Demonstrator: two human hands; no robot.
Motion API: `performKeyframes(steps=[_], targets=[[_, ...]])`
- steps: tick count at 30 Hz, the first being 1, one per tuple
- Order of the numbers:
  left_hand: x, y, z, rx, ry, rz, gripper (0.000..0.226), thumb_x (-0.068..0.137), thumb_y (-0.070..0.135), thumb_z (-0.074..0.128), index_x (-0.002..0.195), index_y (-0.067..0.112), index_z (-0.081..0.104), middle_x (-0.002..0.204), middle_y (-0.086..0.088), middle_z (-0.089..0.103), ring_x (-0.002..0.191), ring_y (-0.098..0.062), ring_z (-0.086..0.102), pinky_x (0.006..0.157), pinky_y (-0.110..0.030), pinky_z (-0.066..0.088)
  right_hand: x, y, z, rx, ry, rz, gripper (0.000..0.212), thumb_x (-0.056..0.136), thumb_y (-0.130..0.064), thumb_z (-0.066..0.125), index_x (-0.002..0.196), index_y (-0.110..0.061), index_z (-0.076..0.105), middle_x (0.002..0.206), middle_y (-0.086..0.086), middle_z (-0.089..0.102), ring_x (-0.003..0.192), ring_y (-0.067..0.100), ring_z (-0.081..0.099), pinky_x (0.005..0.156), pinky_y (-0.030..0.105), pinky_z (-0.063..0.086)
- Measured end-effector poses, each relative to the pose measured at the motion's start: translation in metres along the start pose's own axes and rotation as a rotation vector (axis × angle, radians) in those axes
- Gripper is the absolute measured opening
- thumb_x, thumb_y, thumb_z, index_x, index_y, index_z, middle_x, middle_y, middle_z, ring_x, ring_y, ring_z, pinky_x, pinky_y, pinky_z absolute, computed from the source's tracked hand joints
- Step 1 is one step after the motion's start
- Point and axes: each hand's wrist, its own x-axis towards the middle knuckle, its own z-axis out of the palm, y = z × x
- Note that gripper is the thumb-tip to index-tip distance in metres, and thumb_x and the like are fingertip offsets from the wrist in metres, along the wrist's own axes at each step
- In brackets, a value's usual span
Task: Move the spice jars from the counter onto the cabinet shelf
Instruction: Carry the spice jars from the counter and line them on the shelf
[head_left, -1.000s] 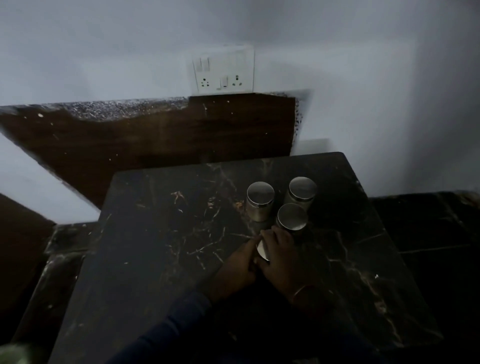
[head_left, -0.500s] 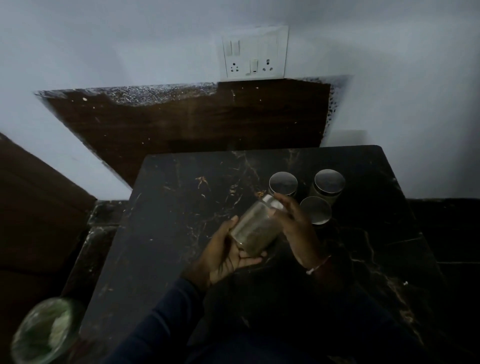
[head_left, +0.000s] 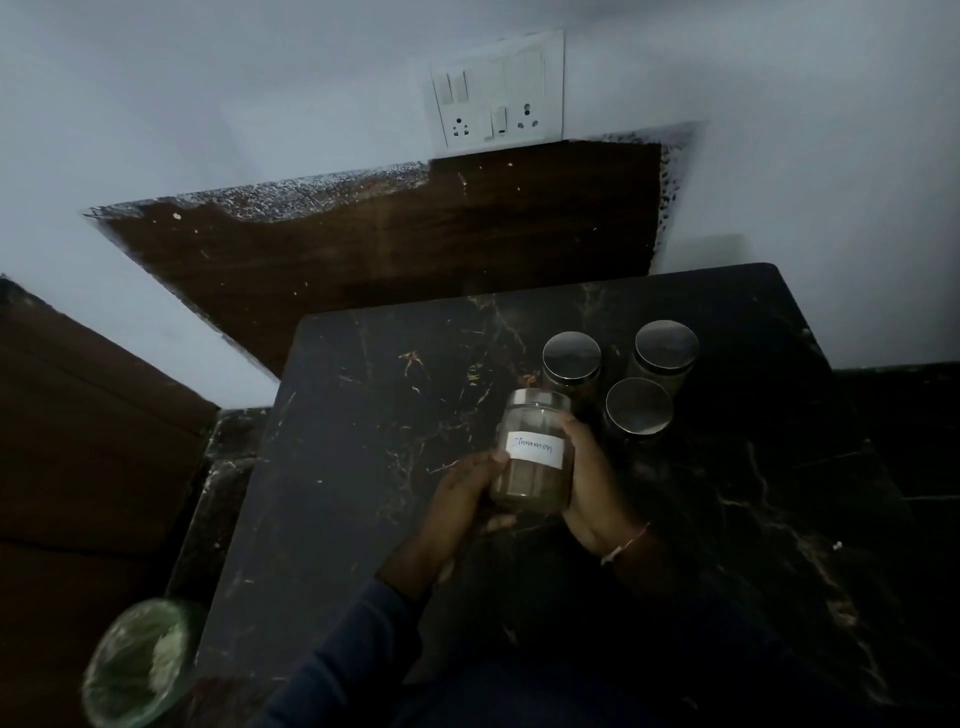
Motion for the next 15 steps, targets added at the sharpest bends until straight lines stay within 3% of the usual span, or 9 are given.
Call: performKeyframes(steps=[3, 7, 11, 15], targets=[[0.000, -0.004, -0.004, -0.080, -0.081, -0.080, 0.044, 0.089, 0.046, 0.052, 0.124, 0.020, 0.057, 0.119, -0.015, 0.067, 0.109, -0.033, 0.064, 0.097, -0.046, 0.049, 0.001, 0.000, 0.004, -0.028, -0.011, 0.000, 0.046, 0.099, -0.045, 0.038, 0.129, -0.016, 0.058, 0.118, 0.016, 0.068, 0.105, 0.029, 0.066, 0.079, 0.040, 0.057], [0.000, -0.005, -0.002, -0.105, 0.010, -0.029, 0.048, 0.087, 0.045, 0.057, 0.125, 0.017, 0.056, 0.119, -0.019, 0.066, 0.111, -0.037, 0.063, 0.096, -0.046, 0.051, 0.006, 0.000, 0.011, -0.084, 0.031, -0.008, 0.051, 0.095, -0.051, 0.044, 0.137, -0.023, 0.052, 0.128, 0.013, 0.062, 0.113, 0.030, 0.063, 0.092, 0.047, 0.054], [0.000, 0.000, -0.004, -0.051, 0.117, 0.050, 0.038, 0.088, 0.038, 0.060, 0.119, 0.017, 0.061, 0.120, -0.019, 0.064, 0.107, -0.035, 0.065, 0.091, -0.045, 0.053, 0.008, -0.004, 0.020, -0.136, -0.005, -0.034, 0.049, 0.099, -0.048, 0.037, 0.136, -0.019, 0.052, 0.125, 0.011, 0.063, 0.107, 0.025, 0.065, 0.078, 0.035, 0.057], [-0.002, 0.018, -0.005, 0.034, 0.104, 0.176, 0.035, 0.094, 0.034, 0.054, 0.127, 0.024, 0.058, 0.118, -0.018, 0.065, 0.094, -0.032, 0.064, 0.082, -0.044, 0.052, 0.007, -0.016, 0.032, -0.155, -0.010, -0.058, 0.062, 0.093, -0.061, 0.039, 0.139, -0.021, 0.050, 0.133, 0.012, 0.059, 0.115, 0.027, 0.063, 0.094, 0.050, 0.053]])
